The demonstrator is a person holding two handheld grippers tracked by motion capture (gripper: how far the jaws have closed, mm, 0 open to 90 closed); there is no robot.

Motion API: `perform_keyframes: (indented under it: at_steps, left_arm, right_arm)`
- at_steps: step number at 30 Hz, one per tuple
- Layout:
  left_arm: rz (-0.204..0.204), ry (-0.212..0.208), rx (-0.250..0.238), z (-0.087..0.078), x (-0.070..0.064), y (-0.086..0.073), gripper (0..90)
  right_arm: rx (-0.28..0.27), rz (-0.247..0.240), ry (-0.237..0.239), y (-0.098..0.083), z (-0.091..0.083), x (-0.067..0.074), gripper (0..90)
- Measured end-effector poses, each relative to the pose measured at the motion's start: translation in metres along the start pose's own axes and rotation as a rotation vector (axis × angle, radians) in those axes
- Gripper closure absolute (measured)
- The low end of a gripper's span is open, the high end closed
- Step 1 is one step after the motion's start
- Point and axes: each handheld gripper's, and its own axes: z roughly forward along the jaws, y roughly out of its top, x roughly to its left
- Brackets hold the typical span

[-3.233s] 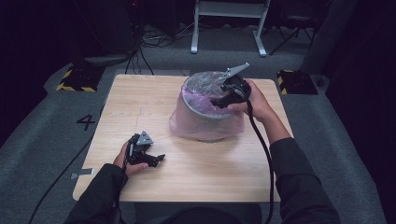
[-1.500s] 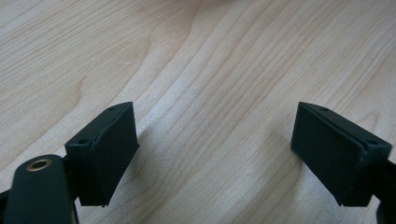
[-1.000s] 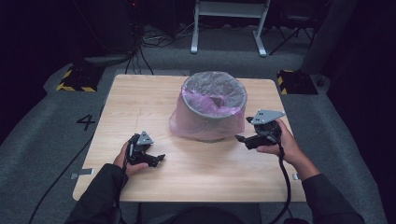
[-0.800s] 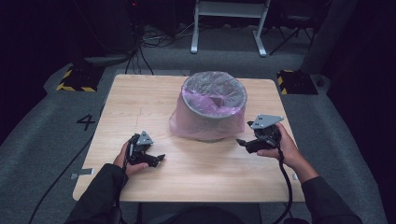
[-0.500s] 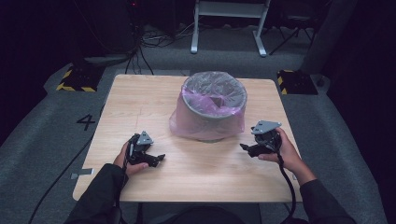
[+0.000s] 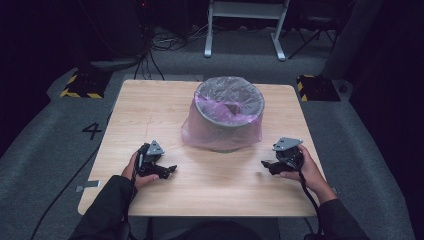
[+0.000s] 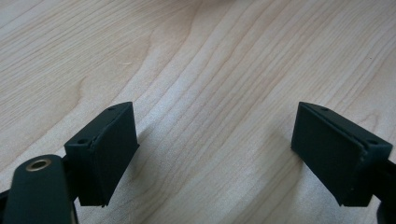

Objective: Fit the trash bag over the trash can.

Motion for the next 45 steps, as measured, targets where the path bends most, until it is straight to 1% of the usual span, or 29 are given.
perform_keyframes:
  at_steps: [1,2,3,4,6,9,10,11,14,16,18,19,20,21,22,26,45]
  left_arm:
    - [0.0,0.0,0.0,0.0,0.0,0.0,14.2]
    - [-0.001,0.001,-0.002,0.0,0.0,0.0,14.2]
    - [-0.001,0.001,-0.002,0.0,0.0,0.0,14.2]
    - [-0.001,0.001,-0.002,0.0,0.0,0.0,14.2]
    - [-0.001,0.001,-0.002,0.0,0.0,0.0,14.2]
    - [-0.001,0.001,-0.003,0.0,0.0,0.0,14.2]
    - [-0.001,0.001,-0.003,0.0,0.0,0.0,14.2]
    - [-0.001,0.001,-0.003,0.0,0.0,0.0,14.2]
    - [-0.001,0.001,-0.002,0.0,0.0,0.0,14.2]
    - [-0.001,0.002,-0.003,0.0,0.0,0.0,14.3]
    - [-0.002,0.001,-0.003,0.0,0.0,0.0,14.2]
    - [-0.002,0.001,-0.003,0.0,0.0,0.0,14.2]
    - [-0.002,0.001,-0.003,0.0,0.0,0.0,14.2]
    - [-0.002,0.002,-0.003,0.0,0.0,0.0,14.2]
    - [-0.002,0.002,-0.003,0.0,0.0,0.0,14.2]
    - [-0.003,0.002,-0.003,0.0,0.0,0.0,14.2]
    - [0.001,0.002,0.0,0.0,0.0,0.0,14.0]
  right_arm:
    - [0.0,0.0,0.0,0.0,0.0,0.0,19.6]
    - [-0.001,0.01,0.002,-0.003,0.0,0.0,19.6]
    - [-0.009,0.041,0.015,-0.01,0.0,-0.001,19.6]
    - [-0.009,0.041,0.015,-0.01,0.0,-0.001,19.6]
    - [-0.022,0.069,0.03,-0.018,0.0,-0.003,19.5]
    - [-0.032,0.133,0.032,-0.034,0.0,-0.005,19.5]
    - [-0.032,0.133,0.032,-0.034,0.0,-0.005,19.5]
    - [-0.036,0.164,0.03,-0.042,-0.001,-0.006,19.4]
    - [-0.041,0.187,0.031,-0.048,-0.002,-0.007,18.9]
    - [-0.047,0.229,0.042,-0.056,-0.002,-0.009,18.9]
    - [-0.042,0.236,0.028,-0.061,-0.001,-0.009,17.5]
    - [-0.052,0.252,0.028,-0.063,-0.001,-0.009,17.2]
    - [-0.065,0.28,0.035,-0.067,-0.001,-0.01,16.7]
    - [-0.065,0.28,0.035,-0.067,-0.001,-0.01,16.7]
    - [-0.083,0.292,0.021,-0.07,-0.001,-0.01,16.4]
    - [-0.076,0.305,0.005,-0.07,-0.002,-0.009,13.9]
    - [-0.071,0.304,0.009,-0.069,0.0,-0.011,11.7]
